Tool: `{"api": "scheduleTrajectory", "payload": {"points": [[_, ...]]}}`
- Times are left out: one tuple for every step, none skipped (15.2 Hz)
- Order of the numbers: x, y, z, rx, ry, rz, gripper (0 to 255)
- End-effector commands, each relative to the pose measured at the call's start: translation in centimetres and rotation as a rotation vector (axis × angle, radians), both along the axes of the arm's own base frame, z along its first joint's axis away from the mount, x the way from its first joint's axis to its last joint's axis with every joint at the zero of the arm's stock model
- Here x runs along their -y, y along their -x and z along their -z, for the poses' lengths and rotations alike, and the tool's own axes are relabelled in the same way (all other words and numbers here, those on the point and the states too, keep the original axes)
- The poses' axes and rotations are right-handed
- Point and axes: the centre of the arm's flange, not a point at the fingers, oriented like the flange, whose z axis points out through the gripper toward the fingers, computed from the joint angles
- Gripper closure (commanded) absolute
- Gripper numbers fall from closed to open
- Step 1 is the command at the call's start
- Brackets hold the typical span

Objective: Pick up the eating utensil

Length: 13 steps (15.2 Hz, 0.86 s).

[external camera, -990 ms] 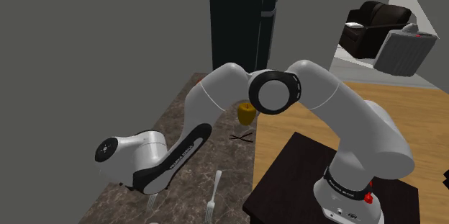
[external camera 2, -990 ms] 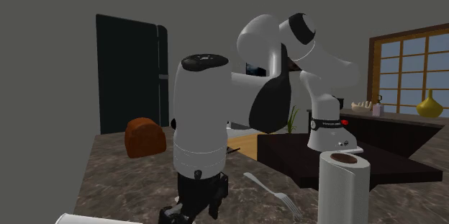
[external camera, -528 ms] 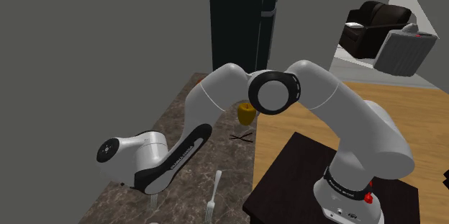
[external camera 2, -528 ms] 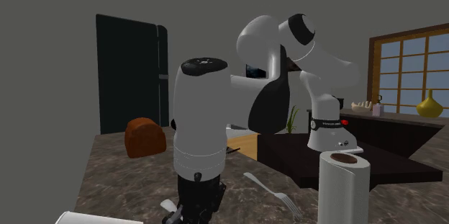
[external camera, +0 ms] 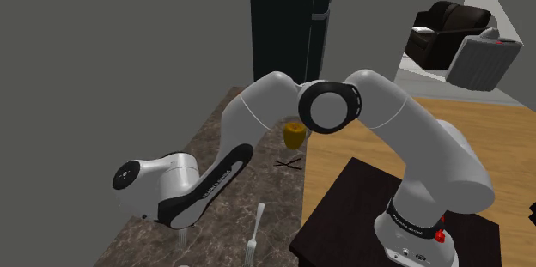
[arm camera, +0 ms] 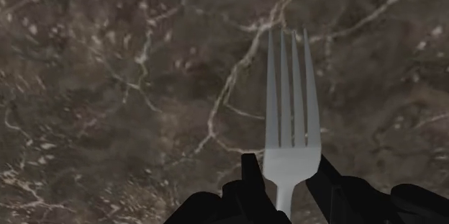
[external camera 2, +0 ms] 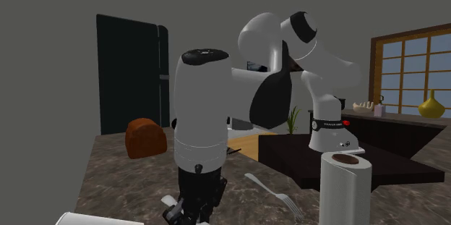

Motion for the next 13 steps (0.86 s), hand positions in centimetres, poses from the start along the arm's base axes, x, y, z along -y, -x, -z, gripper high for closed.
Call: {"api": "scheduleTrajectory", "payload": {"points": [[0.0, 0.0, -1.1, 0.0, 0.0, 0.0, 255], [0.0, 0.0, -1.7, 0.0, 0.0, 0.0, 255], [0.0, 0.0, -2.2, 0.0, 0.0, 0.0, 255], [0.0, 0.0, -2.7, 0.0, 0.0, 0.0, 255], [0.0, 0.0, -3.2, 0.0, 0.0, 0.0, 255], [0.0, 0.0, -3.8, 0.0, 0.0, 0.0, 255], [0.0, 0.0, -4.3, 0.0, 0.0, 0.0, 255], [0.0, 0.0, -4.8, 0.0, 0.0, 0.0, 255], [0.0, 0.0, -5.4, 0.0, 0.0, 0.0, 255], [0.0, 0.0, -5.9, 0.0, 0.0, 0.0, 255], [0.0, 0.0, -6.4, 0.0, 0.0, 0.0, 255], [0.0, 0.0, -6.5, 0.0, 0.0, 0.0, 255], [0.0, 0.0, -6.5, 0.0, 0.0, 0.0, 255]]}}
